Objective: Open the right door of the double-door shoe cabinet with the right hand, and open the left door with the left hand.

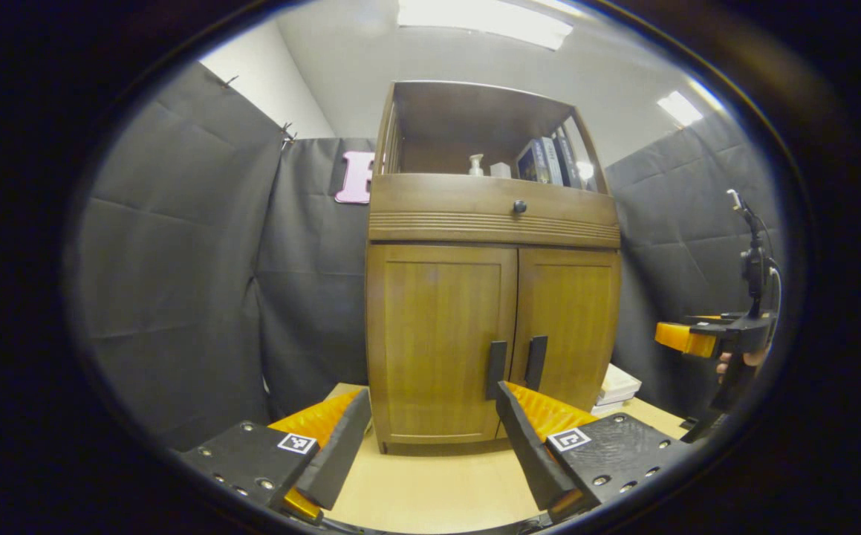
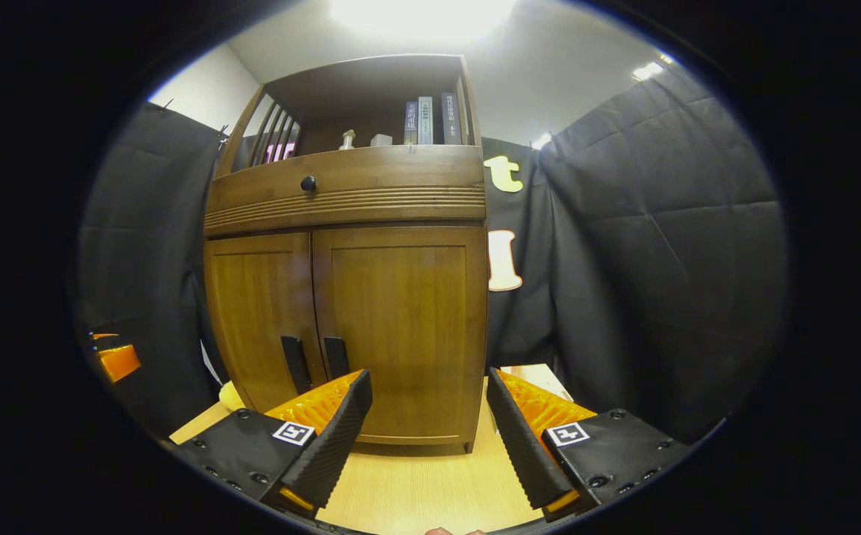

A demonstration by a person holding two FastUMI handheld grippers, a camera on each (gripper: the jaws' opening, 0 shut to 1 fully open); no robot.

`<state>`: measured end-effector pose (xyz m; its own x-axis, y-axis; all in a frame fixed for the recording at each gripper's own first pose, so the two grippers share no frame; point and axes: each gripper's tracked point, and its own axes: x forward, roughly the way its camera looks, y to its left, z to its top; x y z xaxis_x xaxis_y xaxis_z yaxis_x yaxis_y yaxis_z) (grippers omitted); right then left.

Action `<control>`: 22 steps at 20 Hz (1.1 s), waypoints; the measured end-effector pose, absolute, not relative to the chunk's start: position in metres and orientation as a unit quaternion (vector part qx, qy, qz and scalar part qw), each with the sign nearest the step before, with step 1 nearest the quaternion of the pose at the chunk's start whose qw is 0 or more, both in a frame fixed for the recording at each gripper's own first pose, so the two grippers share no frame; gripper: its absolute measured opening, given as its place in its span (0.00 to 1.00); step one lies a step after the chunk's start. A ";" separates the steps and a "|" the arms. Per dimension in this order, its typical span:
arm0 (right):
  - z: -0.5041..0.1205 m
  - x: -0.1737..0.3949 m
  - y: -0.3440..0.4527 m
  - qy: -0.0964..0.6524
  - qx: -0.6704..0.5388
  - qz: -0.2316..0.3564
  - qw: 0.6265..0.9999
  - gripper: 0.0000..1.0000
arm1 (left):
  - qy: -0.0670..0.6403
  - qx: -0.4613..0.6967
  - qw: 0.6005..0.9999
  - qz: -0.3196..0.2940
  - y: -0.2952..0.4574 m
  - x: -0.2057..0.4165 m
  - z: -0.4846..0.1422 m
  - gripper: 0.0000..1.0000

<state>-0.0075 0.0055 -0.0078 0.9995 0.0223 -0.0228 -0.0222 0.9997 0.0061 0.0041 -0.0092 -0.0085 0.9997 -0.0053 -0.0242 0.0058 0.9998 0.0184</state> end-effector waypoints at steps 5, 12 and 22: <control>-0.008 -0.005 0.008 0.013 0.007 0.016 1.000 0.97 | 0.011 0.005 1.000 0.002 -0.007 0.004 -0.008 0.99; -0.013 0.014 0.024 0.038 0.017 0.033 0.999 0.96 | 0.021 0.006 1.000 0.018 -0.006 0.006 -0.012 0.99; -0.006 0.065 0.109 0.028 0.016 0.107 0.994 0.97 | 0.047 -0.008 0.998 0.052 0.005 -0.005 -0.023 0.97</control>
<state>0.0649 0.1094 -0.0062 0.9753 0.2145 -0.0527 -0.2127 0.9764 0.0375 -0.0051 0.0051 -0.0233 0.9903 0.1021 -0.0945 -0.1036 0.9946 -0.0107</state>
